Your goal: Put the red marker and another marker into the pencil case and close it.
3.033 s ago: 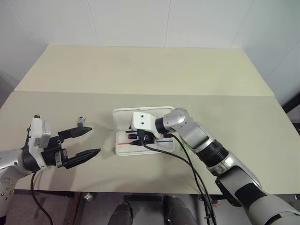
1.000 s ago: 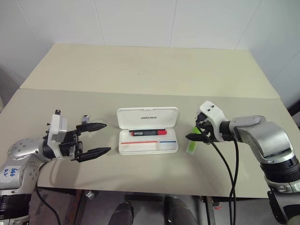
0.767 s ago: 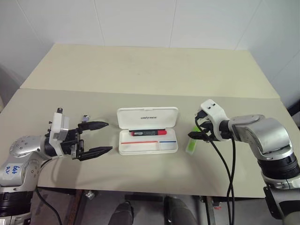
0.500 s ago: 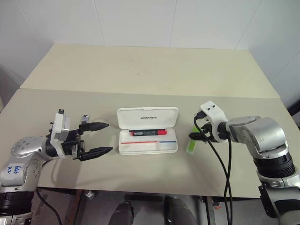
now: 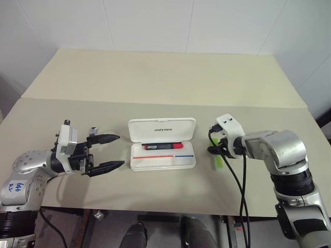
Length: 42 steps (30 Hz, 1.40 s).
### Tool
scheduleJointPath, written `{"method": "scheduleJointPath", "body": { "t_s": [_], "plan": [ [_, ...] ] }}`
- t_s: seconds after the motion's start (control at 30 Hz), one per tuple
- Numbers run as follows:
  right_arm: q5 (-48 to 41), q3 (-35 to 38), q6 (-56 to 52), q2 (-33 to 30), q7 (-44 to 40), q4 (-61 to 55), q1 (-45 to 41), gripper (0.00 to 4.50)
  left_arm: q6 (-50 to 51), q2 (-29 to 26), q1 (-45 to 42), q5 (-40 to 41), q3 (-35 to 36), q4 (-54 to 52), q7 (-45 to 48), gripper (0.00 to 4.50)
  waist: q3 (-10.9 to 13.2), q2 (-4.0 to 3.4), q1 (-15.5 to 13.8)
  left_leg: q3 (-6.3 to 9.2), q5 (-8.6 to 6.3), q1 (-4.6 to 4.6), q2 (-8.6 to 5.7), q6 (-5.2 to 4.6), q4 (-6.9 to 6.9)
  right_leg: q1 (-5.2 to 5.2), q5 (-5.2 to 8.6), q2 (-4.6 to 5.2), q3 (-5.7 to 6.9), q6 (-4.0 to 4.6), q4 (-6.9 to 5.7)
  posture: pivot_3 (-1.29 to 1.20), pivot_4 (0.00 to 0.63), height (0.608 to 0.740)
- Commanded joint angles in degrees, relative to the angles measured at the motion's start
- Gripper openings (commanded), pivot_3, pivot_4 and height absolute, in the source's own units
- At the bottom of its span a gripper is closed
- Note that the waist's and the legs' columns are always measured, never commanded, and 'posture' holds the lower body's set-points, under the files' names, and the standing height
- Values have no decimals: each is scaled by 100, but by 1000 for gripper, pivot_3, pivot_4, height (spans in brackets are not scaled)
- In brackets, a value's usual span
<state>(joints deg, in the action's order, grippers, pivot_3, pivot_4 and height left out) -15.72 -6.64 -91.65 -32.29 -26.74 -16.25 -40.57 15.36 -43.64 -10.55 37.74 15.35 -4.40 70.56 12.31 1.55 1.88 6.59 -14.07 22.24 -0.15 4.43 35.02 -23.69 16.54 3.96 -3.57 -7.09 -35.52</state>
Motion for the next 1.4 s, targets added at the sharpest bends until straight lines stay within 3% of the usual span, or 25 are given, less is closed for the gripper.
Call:
{"method": "scheduleJointPath", "body": {
  "t_s": [0.03, 0.23, 0.33, 0.53, 0.73, 1.07, 1.4],
  "plan": [
    [-75, -206, 220, -31, 24, 45, 107, 1855, -89, 1, 28, -23, 91, -162, -60, 4500, -2, 3, 10, 0, 0, 0, 0, 0, 0, 1, -1, 0, 0, -1, 0, 0, 150, 740],
    [64, -467, 1795, -348, -408, 433, -126, 1832, -104, 11, 78, -20, 111, -199, -138, 4500, -4, 7, 87, -2, 5, -5, 0, -7, 4, 9, 2, 0, -1, 18, 6, 0, 150, 740],
    [-8, -638, 2473, -747, -1038, 448, -235, 1832, -107, 10, 106, -6, 135, -228, -175, 4500, -1, 3, 122, -7, 12, -3, -1, -12, 5, 9, 0, 0, -6, 31, 12, 0, 150, 740],
    [51, -995, 3459, -1579, -2103, 339, -222, 1832, -103, -26, 204, 24, 221, -301, -245, 4500, 0, 1, 107, -7, 12, -2, -1, -14, -1, 7, -7, 1, -6, 8, 12, 0, 150, 740],
    [-186, -1013, 3951, -1886, -2992, -62, -228, 1832, -101, -48, 275, 36, 302, -348, -284, 4500, 0, 1, 111, -7, 3, 5, -1, -10, -3, 0, -10, 1, -6, -15, 15, 0, 150, 740],
    [-646, -1213, 4137, -1126, -3400, -626, -417, 1832, -98, -35, 405, 53, 409, -477, -351, 4500, 0, 1, 107, -7, 1, 5, -1, -10, -1, 1, -9, 2, -6, -14, 15, 0, 150, 740],
    [-4, -2312, 3832, 120, -2662, -608, -1014, 1832, -98, -58, 893, 118, 731, -744, -333, 4500, 0, 0, 106, -2, -1, 6, 1, -6, -4, -4, -5, 4, -2, -7, 13, 0, 150, 740]
  ]
}}
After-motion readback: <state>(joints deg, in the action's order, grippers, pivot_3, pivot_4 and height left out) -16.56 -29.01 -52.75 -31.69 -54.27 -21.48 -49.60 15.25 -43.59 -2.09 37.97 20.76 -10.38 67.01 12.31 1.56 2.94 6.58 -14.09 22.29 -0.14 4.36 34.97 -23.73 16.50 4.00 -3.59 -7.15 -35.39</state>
